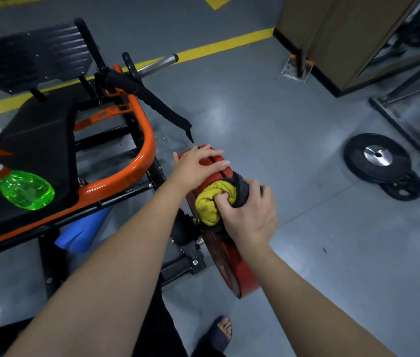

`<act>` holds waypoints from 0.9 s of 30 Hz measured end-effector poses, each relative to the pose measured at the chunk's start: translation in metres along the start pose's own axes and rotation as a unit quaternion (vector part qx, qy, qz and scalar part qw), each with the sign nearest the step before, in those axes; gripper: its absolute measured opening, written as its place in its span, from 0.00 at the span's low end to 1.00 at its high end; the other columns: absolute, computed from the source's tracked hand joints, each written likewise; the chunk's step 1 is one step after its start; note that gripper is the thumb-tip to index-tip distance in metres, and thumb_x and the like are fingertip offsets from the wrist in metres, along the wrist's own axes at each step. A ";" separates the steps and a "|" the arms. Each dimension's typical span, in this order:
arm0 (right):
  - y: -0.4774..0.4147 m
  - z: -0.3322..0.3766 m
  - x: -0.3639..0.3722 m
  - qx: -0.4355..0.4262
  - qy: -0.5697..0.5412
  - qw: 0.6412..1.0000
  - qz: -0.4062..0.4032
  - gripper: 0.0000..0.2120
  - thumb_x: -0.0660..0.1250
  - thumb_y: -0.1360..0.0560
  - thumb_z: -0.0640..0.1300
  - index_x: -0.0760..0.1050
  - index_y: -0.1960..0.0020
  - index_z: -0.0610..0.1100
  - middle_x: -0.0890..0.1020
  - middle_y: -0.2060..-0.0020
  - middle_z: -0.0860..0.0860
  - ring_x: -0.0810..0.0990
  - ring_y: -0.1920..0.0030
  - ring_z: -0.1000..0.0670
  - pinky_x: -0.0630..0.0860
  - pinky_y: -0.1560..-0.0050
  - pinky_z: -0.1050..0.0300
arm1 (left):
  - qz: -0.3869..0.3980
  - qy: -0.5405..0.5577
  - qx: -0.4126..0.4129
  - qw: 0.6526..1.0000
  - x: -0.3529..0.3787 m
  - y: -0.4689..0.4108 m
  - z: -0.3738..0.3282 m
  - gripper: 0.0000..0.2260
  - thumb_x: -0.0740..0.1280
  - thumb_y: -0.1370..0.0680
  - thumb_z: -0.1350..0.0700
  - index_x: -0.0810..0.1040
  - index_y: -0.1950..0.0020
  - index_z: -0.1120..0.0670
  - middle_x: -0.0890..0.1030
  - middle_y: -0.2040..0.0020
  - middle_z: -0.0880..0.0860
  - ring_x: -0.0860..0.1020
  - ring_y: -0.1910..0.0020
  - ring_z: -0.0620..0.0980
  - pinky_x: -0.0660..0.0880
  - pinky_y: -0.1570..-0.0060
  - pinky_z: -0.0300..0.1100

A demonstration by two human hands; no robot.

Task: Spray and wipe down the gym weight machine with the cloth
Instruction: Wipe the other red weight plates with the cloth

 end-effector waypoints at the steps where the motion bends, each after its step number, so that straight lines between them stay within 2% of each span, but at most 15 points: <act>1: -0.007 0.007 0.001 -0.004 0.009 1.000 0.016 0.27 0.63 0.34 0.65 0.78 0.42 0.51 0.77 0.52 0.48 0.77 0.45 0.41 0.76 0.50 0.47 | -0.015 0.042 -0.005 0.999 -0.007 0.001 0.001 0.25 0.69 0.27 0.30 0.79 0.33 0.36 0.73 0.25 0.44 0.69 0.25 0.45 0.56 0.22 0.60; 3: -0.021 0.021 0.006 -0.012 0.016 0.999 0.046 0.25 0.64 0.32 0.65 0.76 0.42 0.51 0.77 0.50 0.48 0.76 0.44 0.41 0.74 0.48 0.46 | -0.124 0.170 -0.025 0.977 -0.018 0.015 0.003 0.20 0.67 0.20 0.39 0.78 0.29 0.42 0.77 0.29 0.43 0.73 0.32 0.36 0.67 0.26 0.41; 4: -0.028 0.028 0.009 -0.015 0.020 0.998 0.056 0.25 0.65 0.32 0.65 0.76 0.43 0.50 0.77 0.50 0.47 0.76 0.43 0.40 0.74 0.48 0.46 | -0.189 0.210 -0.044 0.958 -0.022 0.027 0.004 0.18 0.65 0.17 0.44 0.77 0.28 0.44 0.77 0.30 0.42 0.73 0.35 0.32 0.68 0.31 0.32; 6: -0.045 0.046 0.019 -0.017 0.039 0.997 0.064 0.25 0.64 0.31 0.66 0.75 0.43 0.49 0.77 0.49 0.46 0.76 0.43 0.39 0.74 0.49 0.46 | -0.257 0.208 -0.062 0.942 -0.022 0.056 0.009 0.16 0.63 0.15 0.51 0.78 0.28 0.48 0.78 0.32 0.41 0.73 0.36 0.30 0.68 0.37 0.24; 9: -0.066 0.069 0.037 -0.034 0.057 0.992 0.103 0.28 0.63 0.30 0.68 0.74 0.40 0.48 0.78 0.46 0.45 0.76 0.40 0.40 0.73 0.48 0.46 | -0.237 0.162 -0.036 0.957 -0.006 0.090 0.020 0.18 0.63 0.16 0.60 0.77 0.28 0.49 0.80 0.35 0.40 0.75 0.38 0.30 0.68 0.39 0.24; 11: -0.075 0.080 0.045 -0.058 0.039 0.988 0.139 0.28 0.64 0.29 0.67 0.74 0.38 0.49 0.77 0.44 0.45 0.75 0.39 0.40 0.72 0.47 0.47 | -0.239 0.177 -0.046 0.954 -0.005 0.101 0.026 0.21 0.61 0.17 0.64 0.74 0.25 0.50 0.78 0.34 0.41 0.74 0.37 0.29 0.69 0.34 0.28; 14: -0.078 0.080 0.046 -0.097 0.023 0.981 0.169 0.28 0.65 0.30 0.66 0.74 0.37 0.51 0.75 0.45 0.45 0.74 0.39 0.40 0.72 0.44 0.46 | -0.254 0.193 -0.076 0.945 -0.022 0.104 0.029 0.21 0.60 0.16 0.65 0.73 0.25 0.50 0.78 0.29 0.47 0.74 0.32 0.39 0.69 0.28 0.38; 20: -0.032 0.031 0.008 -0.065 -0.059 0.992 0.095 0.26 0.67 0.32 0.63 0.75 0.38 0.54 0.74 0.47 0.48 0.74 0.42 0.41 0.73 0.44 0.47 | -0.250 0.169 -0.046 0.952 -0.028 0.078 0.007 0.19 0.60 0.16 0.59 0.74 0.25 0.49 0.77 0.29 0.47 0.74 0.30 0.42 0.72 0.29 0.47; 23: 0.001 -0.006 -0.011 -0.055 -0.091 0.993 0.053 0.27 0.67 0.35 0.62 0.76 0.37 0.54 0.75 0.48 0.50 0.76 0.44 0.44 0.76 0.43 0.47 | -0.214 0.144 -0.011 0.966 -0.006 0.055 -0.021 0.17 0.61 0.16 0.55 0.77 0.28 0.49 0.79 0.31 0.47 0.76 0.31 0.47 0.72 0.29 0.50; 25: 0.019 -0.027 -0.017 -0.026 -0.106 0.993 0.038 0.28 0.67 0.35 0.61 0.76 0.36 0.54 0.75 0.47 0.51 0.77 0.44 0.44 0.78 0.44 0.46 | -0.141 0.068 0.035 0.987 0.018 0.043 -0.037 0.16 0.61 0.16 0.53 0.78 0.29 0.50 0.77 0.28 0.48 0.71 0.26 0.47 0.65 0.24 0.51; 27: 0.031 -0.040 -0.020 0.011 -0.104 0.994 0.024 0.29 0.67 0.36 0.61 0.76 0.36 0.54 0.75 0.47 0.52 0.78 0.44 0.45 0.79 0.47 0.45 | -0.082 -0.098 0.066 0.990 0.042 0.037 -0.041 0.16 0.59 0.15 0.48 0.79 0.31 0.46 0.72 0.24 0.46 0.62 0.21 0.45 0.55 0.21 0.52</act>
Point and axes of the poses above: each hand's wrist, its own y-axis away from the middle knuckle, its own x-axis out of the palm, z = x × y, the point moved 1 cm from there along -y, towards the middle knuckle
